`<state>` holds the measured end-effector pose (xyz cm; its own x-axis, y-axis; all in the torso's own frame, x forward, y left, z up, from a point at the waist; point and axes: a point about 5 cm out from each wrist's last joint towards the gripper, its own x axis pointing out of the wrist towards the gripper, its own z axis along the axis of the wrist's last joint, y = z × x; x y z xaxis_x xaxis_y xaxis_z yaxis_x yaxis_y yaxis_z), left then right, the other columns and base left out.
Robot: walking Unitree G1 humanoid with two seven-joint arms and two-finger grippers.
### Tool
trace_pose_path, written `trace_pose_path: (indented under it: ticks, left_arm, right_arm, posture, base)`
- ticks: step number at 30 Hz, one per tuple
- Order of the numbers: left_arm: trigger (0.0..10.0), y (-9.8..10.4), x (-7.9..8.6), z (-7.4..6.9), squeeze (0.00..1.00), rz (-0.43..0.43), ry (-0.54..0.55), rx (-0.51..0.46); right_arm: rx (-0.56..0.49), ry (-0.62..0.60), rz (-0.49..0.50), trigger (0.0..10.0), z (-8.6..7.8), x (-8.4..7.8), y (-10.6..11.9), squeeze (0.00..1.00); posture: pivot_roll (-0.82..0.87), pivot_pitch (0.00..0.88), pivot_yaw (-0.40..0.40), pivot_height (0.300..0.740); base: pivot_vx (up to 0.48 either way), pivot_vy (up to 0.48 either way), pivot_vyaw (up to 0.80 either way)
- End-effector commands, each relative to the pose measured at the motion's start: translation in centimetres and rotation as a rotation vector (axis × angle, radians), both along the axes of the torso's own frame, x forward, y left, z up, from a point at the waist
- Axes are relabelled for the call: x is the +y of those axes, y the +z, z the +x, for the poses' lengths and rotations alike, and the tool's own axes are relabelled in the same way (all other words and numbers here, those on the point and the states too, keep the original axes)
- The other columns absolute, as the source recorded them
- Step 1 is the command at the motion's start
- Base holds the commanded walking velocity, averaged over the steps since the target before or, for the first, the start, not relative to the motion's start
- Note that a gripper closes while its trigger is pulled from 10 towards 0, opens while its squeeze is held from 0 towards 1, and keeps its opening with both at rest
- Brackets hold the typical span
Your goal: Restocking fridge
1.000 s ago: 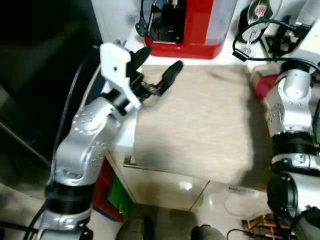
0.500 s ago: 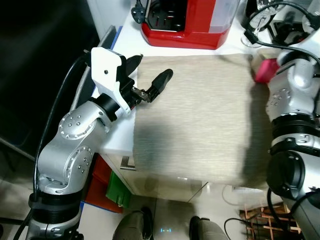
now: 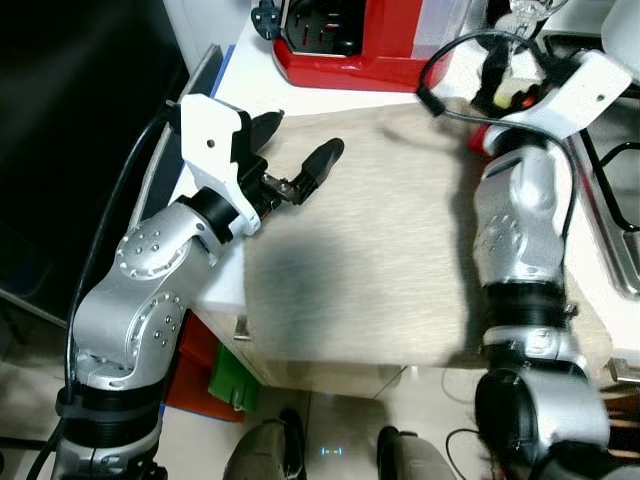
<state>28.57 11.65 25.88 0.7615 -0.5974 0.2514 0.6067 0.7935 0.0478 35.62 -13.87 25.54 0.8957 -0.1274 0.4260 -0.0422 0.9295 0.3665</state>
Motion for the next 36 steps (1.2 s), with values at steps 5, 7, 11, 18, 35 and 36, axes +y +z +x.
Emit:
trace_pose_path:
  ticks: [5, 7, 11, 18, 35, 36]
  left_arm:
    - [10.0, 0.4, 0.0, 0.5, 0.00, -0.008, 0.002, -0.021]
    - [10.0, 0.4, -0.1, 0.6, 0.00, -0.012, 0.002, -0.021]
    - [10.0, 0.2, -0.3, 0.8, 0.00, -0.022, 0.001, -0.019]
    - [10.0, 0.1, -0.7, 1.2, 0.00, -0.033, -0.007, -0.025]
    - [10.0, 0.8, -0.7, 1.9, 0.00, -0.040, -0.002, -0.067]
    - [10.0, 0.9, -0.7, 1.9, 0.00, -0.040, -0.001, -0.071]
  right_arm:
    - [0.124, 0.078, -0.097, 10.0, -2.2, 2.2, -2.9, 0.08]
    - [0.088, 0.045, -0.160, 10.0, -3.3, 2.0, -2.6, 0.08]
    - [-0.109, -0.108, -0.315, 10.0, -5.1, 0.4, 0.0, 0.07]
    - [-0.091, -0.222, -0.407, 10.0, -5.2, -1.2, 0.0, 0.07]
    - [0.062, -0.112, -0.193, 10.0, -1.6, -1.3, 1.6, 0.00]
    - [0.062, -0.110, -0.200, 10.0, -1.4, -1.6, 1.9, 0.00]
  posture:
    - [0.06, 0.241, 0.067, 0.740]
    - [0.05, 0.240, 0.065, 0.740]
    - [0.03, 0.236, 0.063, 0.740]
    - [0.01, 0.225, 0.063, 0.740]
    - [0.02, 0.189, 0.064, 0.740]
    - [0.02, 0.186, 0.061, 0.740]
  base:
    - [0.000, 0.000, 0.00]
    - [0.000, 0.000, 0.00]
    - [0.000, 0.000, 0.00]
    - [0.000, 0.000, 0.00]
    - [0.000, 0.000, 0.00]
    - [0.000, 0.000, 0.00]
